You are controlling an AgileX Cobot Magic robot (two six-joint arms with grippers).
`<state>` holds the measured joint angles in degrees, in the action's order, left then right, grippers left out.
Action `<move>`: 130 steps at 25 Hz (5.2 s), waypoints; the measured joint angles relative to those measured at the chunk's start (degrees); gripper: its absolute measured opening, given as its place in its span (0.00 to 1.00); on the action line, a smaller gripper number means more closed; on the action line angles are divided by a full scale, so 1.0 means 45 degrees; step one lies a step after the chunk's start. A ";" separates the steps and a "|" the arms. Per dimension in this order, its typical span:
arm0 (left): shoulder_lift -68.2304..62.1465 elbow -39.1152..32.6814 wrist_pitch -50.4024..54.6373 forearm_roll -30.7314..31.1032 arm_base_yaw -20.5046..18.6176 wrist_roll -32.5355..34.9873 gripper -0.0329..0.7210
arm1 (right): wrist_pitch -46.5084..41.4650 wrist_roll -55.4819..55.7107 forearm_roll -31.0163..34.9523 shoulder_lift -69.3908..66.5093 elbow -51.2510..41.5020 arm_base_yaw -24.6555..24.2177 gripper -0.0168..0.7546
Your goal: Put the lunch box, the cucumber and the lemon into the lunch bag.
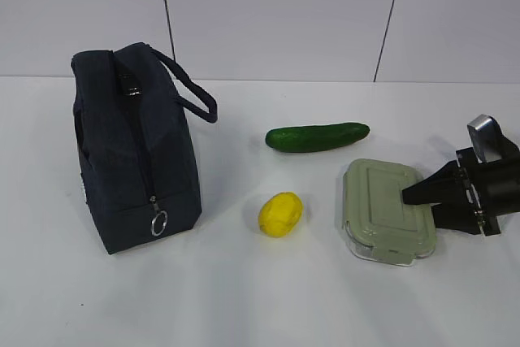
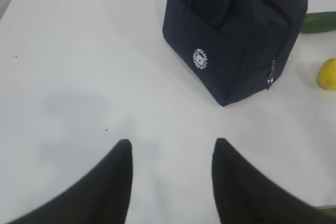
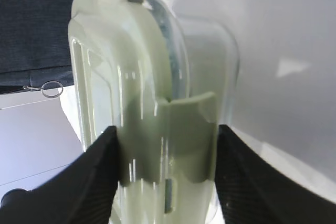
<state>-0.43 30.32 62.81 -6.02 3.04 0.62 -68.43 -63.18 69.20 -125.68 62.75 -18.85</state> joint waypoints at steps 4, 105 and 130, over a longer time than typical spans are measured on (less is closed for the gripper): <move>0.0000 0.0000 0.0000 0.0000 0.0000 0.0000 0.51 | 0.0129 0.0295 -0.0509 0.0245 0.0108 0.0000 0.57; -2.1632 0.8034 -0.4192 -1.0692 -0.0416 0.4776 0.70 | 0.0442 0.1753 -0.1145 0.0595 0.0645 0.0000 0.57; -2.1632 0.8034 -0.3910 -1.0127 -0.0350 0.4757 0.27 | 0.0493 0.1688 -0.1116 0.0595 0.0645 0.0000 0.57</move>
<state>-97.78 66.47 45.22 -51.59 1.47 22.03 -66.21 -55.58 64.18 -123.00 65.65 -18.85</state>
